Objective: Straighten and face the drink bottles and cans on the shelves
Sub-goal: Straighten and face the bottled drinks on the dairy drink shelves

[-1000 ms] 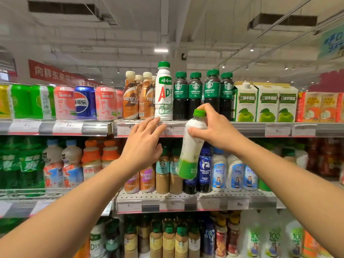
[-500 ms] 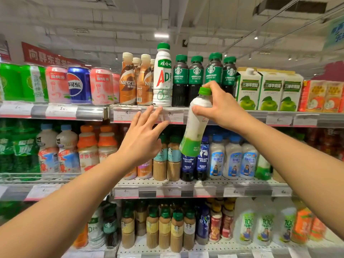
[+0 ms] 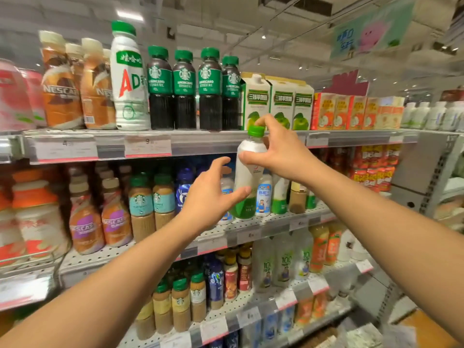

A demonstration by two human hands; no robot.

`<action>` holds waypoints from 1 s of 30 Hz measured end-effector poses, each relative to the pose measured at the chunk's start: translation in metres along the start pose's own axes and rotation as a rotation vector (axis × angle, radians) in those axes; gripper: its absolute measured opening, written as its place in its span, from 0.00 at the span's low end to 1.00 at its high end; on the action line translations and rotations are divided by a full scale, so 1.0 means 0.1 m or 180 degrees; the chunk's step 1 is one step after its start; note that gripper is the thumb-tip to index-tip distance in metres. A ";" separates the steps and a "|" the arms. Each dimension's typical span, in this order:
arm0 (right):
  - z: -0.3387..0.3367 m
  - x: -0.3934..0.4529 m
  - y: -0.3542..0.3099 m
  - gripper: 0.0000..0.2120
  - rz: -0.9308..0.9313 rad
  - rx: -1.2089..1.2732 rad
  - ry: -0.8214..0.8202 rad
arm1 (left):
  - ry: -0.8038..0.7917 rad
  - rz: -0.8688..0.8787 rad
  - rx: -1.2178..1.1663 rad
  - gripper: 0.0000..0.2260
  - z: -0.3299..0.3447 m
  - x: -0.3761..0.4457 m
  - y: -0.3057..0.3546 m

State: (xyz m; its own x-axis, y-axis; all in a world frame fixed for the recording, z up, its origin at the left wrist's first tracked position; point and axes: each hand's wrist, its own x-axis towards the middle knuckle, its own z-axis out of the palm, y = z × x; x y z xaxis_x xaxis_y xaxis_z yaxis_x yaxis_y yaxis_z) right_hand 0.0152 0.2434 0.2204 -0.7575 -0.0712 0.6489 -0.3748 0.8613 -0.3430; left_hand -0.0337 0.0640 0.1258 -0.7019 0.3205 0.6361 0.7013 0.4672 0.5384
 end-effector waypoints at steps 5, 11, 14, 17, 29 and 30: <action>-0.13 -0.33 0.23 0.29 0.0328 -0.0126 -0.0015 | -0.0361 -0.0144 -0.0669 0.33 0.54 0.00 0.21; -0.24 -0.54 0.79 0.21 0.0461 0.0328 -0.0311 | -0.0340 -0.0276 -0.0665 0.29 1.05 0.01 0.36; -0.34 -0.54 1.30 0.14 0.0625 0.0593 -0.0266 | -0.0338 -0.0451 -0.0677 0.27 1.28 -0.02 0.33; -0.35 -0.48 1.97 0.10 0.0804 -0.0043 -0.0143 | -0.0317 -0.0634 -0.0627 0.26 1.49 -0.04 0.33; 0.18 -0.05 2.82 0.34 0.0576 -0.0933 -0.0461 | -0.0321 -0.1089 -0.0508 0.28 2.03 -0.12 0.15; 0.20 -0.04 2.82 0.33 0.0556 -0.0909 -0.0378 | -0.0337 -0.1114 -0.0539 0.28 2.04 -0.12 0.14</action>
State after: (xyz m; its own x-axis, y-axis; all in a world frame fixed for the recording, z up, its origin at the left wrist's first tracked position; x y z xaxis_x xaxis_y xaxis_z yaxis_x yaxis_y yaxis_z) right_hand -0.0989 0.4765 0.1074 -0.8601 0.0460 0.5080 -0.0822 0.9704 -0.2271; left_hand -0.0409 0.2349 0.0132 -0.9048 0.2533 0.3424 0.4220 0.4238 0.8015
